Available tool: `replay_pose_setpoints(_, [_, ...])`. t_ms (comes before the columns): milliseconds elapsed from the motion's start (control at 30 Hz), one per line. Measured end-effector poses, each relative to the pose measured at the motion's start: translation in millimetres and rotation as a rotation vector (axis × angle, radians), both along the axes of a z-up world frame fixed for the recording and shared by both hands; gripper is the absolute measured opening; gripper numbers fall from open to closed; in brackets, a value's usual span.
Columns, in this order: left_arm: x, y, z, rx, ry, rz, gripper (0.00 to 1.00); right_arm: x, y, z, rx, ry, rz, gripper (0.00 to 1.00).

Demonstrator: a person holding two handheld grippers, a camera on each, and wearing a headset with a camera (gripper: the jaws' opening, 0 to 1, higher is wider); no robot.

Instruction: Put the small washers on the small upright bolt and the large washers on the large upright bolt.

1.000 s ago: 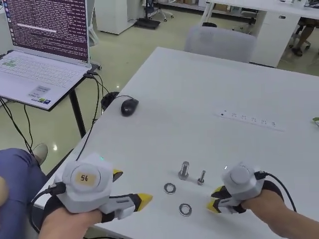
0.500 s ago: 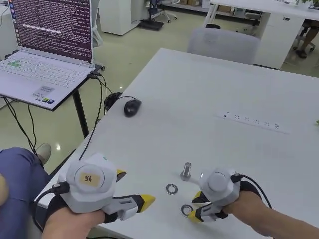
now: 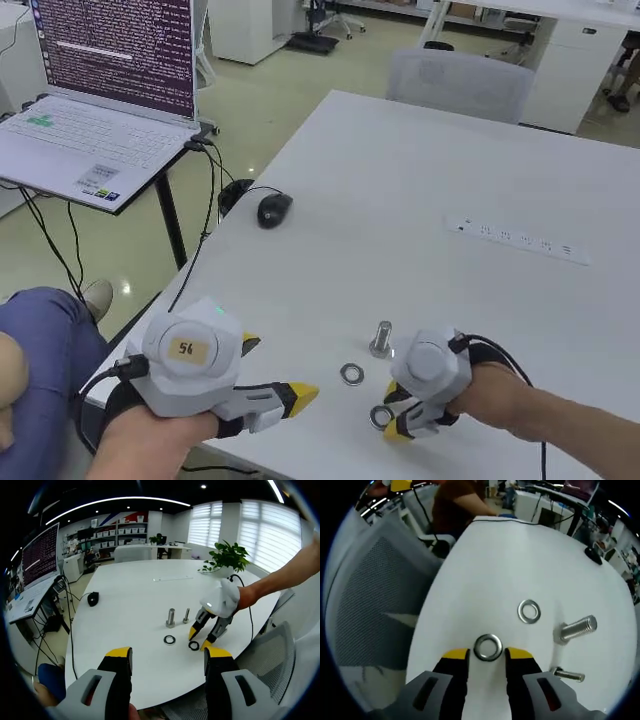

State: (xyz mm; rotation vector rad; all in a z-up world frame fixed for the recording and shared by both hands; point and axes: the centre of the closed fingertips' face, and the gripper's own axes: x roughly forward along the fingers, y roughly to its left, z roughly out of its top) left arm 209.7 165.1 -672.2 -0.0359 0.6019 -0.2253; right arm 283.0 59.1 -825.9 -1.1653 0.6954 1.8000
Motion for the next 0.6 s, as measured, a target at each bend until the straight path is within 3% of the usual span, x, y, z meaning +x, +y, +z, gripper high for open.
replay_pose_setpoints(100, [0.4, 0.3, 1.1, 0.001, -0.003, 0.001, 0.57, -3.2, -0.3, 0.3, -0.016, -0.010, 0.083, 0.30])
replay_pose_setpoints(233, [-0.5, 2.0, 1.8, -0.001, -0.004, 0.008, 0.57, -4.9, 0.6, 0.5, -0.035, -0.014, 0.134, 0.29])
replay_pose_setpoints(600, [-2.5, 5.4, 0.5, -0.008, -0.004, 0.024, 0.57, -3.7, 0.3, 2.0, -0.039, -0.025, 0.125, 0.23])
